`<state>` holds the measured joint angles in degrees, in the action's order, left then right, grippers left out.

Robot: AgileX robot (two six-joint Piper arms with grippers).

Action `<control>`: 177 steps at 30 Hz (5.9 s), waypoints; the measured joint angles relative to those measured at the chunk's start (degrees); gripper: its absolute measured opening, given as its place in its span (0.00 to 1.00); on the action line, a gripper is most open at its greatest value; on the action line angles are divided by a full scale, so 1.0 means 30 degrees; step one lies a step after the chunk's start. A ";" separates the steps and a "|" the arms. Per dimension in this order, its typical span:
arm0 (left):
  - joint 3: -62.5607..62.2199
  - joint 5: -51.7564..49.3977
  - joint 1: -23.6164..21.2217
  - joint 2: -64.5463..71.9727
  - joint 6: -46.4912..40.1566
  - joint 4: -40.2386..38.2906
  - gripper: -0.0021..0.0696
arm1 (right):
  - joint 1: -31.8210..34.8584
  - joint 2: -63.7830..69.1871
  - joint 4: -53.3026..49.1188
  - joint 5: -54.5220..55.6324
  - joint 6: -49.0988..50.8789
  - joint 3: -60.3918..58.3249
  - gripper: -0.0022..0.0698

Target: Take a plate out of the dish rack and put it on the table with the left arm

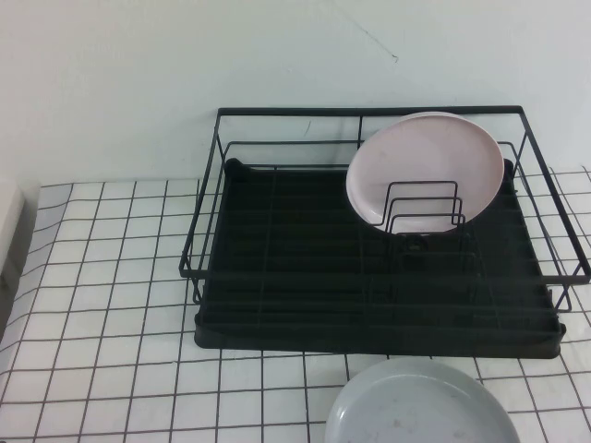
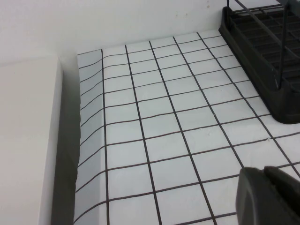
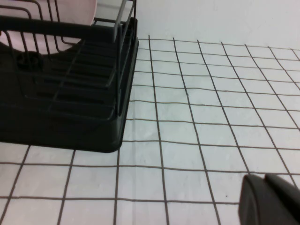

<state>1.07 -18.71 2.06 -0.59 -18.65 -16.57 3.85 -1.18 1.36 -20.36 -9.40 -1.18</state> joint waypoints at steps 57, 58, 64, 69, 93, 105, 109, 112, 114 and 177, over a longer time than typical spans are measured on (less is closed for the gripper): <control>0.0077 0.3777 0.0000 0.0000 -0.0135 -1.5333 0.02 | 0.0000 0.0000 0.0000 0.0000 0.0000 0.0000 0.03; 0.0077 0.3779 0.0000 0.0000 -0.0406 -1.5415 0.02 | 0.0000 0.0000 0.0000 0.0000 0.0000 0.0000 0.03; -0.1284 0.1213 0.0111 0.1362 -0.1805 -1.5421 0.02 | 0.0000 0.0000 0.0000 0.0000 0.0000 0.0000 0.03; -0.5258 -0.1702 0.0156 0.5582 -0.4520 -1.5178 0.02 | 0.0000 0.0000 0.0000 0.0000 0.0000 0.0000 0.03; -2.6296 -0.9061 0.5214 3.0072 -1.5755 -1.3813 0.02 | 0.0000 0.0000 0.0000 0.0000 0.0000 0.0000 0.03; -3.4286 -0.9968 0.6807 3.7959 -1.9510 -1.4673 0.25 | 0.0000 0.0000 0.0000 0.0000 0.0000 0.0000 0.03; -3.5878 -0.9832 0.7027 3.9241 -2.0082 -1.4766 0.53 | 0.0000 0.0000 0.0000 0.0000 0.0000 0.0000 0.03; -3.6679 -0.9571 0.7115 4.0041 -2.0196 -1.4812 0.59 | 0.0000 0.0000 0.0000 0.0000 0.0000 0.0000 0.03; -3.7025 -0.9396 0.7189 4.0428 -2.0391 -1.4812 0.59 | 0.0000 0.0000 0.0000 0.0000 0.0000 0.0000 0.03; -3.7469 -0.7185 0.7303 4.3506 -2.4540 -1.9803 0.56 | 0.0000 0.0000 0.0000 0.0000 0.0000 0.0000 0.03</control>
<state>-111.33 -40.27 23.97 129.92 -92.27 -75.98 3.85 -1.18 1.36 -20.36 -9.40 -1.18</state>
